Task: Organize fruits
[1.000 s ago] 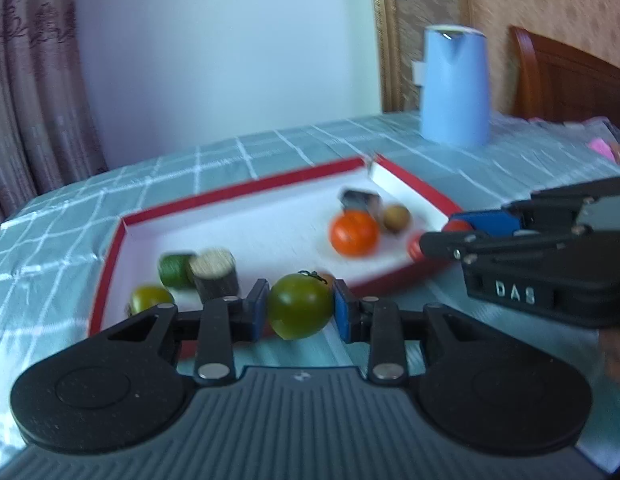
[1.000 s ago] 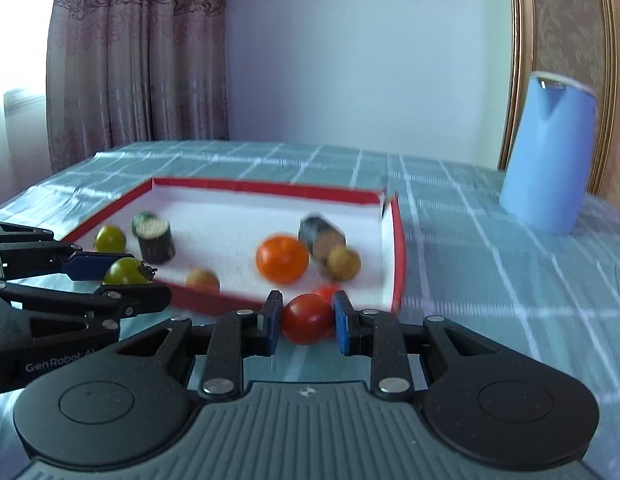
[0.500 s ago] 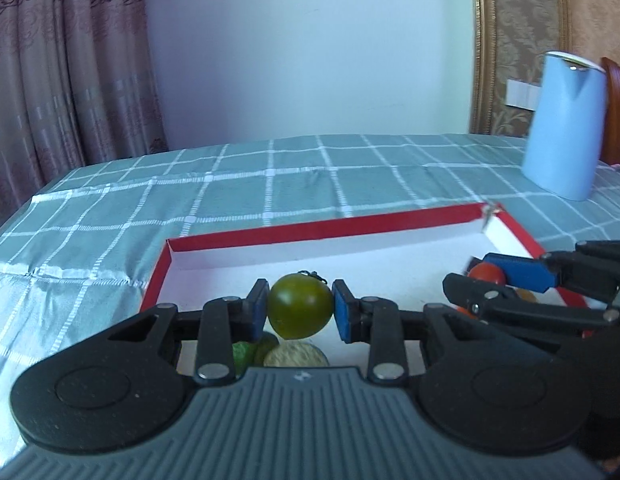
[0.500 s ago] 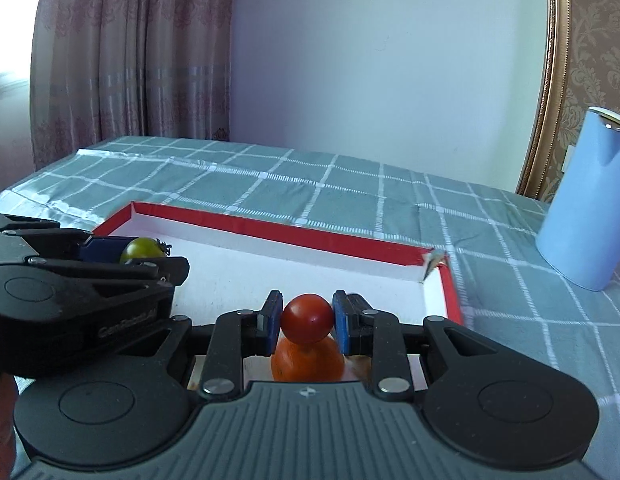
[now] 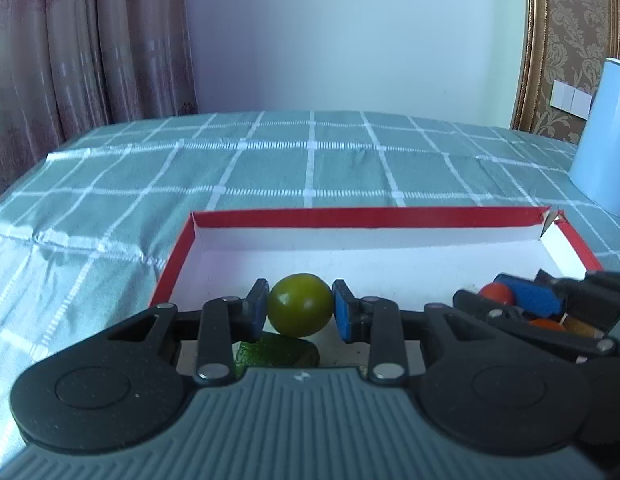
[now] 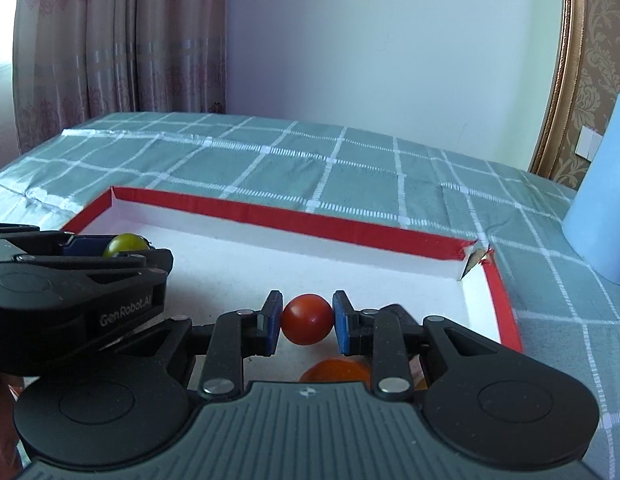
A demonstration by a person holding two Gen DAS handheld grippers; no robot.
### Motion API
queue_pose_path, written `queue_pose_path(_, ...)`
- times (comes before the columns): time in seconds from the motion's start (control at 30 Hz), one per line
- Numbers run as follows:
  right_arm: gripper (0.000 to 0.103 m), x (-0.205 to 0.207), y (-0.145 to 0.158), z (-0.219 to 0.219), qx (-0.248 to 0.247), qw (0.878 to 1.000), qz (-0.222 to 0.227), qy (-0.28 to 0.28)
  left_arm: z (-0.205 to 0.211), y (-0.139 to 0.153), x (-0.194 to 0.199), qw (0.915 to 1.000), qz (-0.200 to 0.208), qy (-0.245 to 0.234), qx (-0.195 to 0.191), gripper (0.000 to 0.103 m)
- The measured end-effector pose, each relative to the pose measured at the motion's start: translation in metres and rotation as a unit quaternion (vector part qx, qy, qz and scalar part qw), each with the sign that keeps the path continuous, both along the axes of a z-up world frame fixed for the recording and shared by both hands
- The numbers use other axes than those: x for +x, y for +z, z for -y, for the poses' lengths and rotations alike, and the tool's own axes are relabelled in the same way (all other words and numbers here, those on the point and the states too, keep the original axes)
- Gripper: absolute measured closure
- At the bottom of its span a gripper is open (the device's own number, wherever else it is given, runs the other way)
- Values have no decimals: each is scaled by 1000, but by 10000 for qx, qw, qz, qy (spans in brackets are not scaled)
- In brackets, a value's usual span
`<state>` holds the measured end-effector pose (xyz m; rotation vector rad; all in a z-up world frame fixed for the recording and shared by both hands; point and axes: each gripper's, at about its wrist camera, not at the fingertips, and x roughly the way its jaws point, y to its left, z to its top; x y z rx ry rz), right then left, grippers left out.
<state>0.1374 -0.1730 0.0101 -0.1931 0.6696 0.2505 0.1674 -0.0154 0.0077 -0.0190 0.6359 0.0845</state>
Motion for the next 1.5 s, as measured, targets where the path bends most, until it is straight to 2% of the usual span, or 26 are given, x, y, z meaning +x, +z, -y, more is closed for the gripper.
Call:
queue_pose_path(0.13,77,-1,-1,-1,3,10000,49,-53,-1,-2,-1,10000,9,39,7,70)
queue_pose_path(0.23,76,0,-1,0,106,9999,5,-35,-1,0,-5,9999,120,90,53,55)
queue_pose_path(0.47,75,0,-1,0,91,9999,7,-60,-5,0,-6,9997,151,155,60,55)
queue_pose_path(0.53,74,0,-1,1,104,9999,14,-75,-5,0,-7,9998,153,143,36,51)
queue_pose_path(0.57,73,0,-1,1,124,9999,17,-79,-6,0,-8,9998,167,140,23,46)
queue_pose_path(0.63,60,0,-1,2,125,9998,39,-118,-6,1,-9,9995,212,208,75,41)
queue_pose_path(0.7,53,-2,0,4,162,9997,121,-99,-9,2,-11,9993,269,268,47,28)
queue_pose_path(0.8,34,-6,5,6,244,9992,256,-165,-16,5,-14,9989,349,294,-128,23)
queue_pose_path(0.83,32,-9,7,7,239,9990,324,-176,-17,6,-15,9988,368,261,-182,23)
queue_pose_path(0.97,32,-22,11,9,106,9982,557,-176,-18,8,-23,9986,454,250,-144,14)
queue_pose_path(1.1,28,-35,16,14,125,9968,746,-255,-19,13,-35,9978,586,236,-185,11)
queue_pose_path(1.27,27,-57,26,30,409,9948,879,-316,-23,19,-59,9972,663,264,-231,10)
queue_pose_path(1.5,21,-95,38,62,826,9875,1225,-548,-17,26,-97,9968,772,94,-207,4)
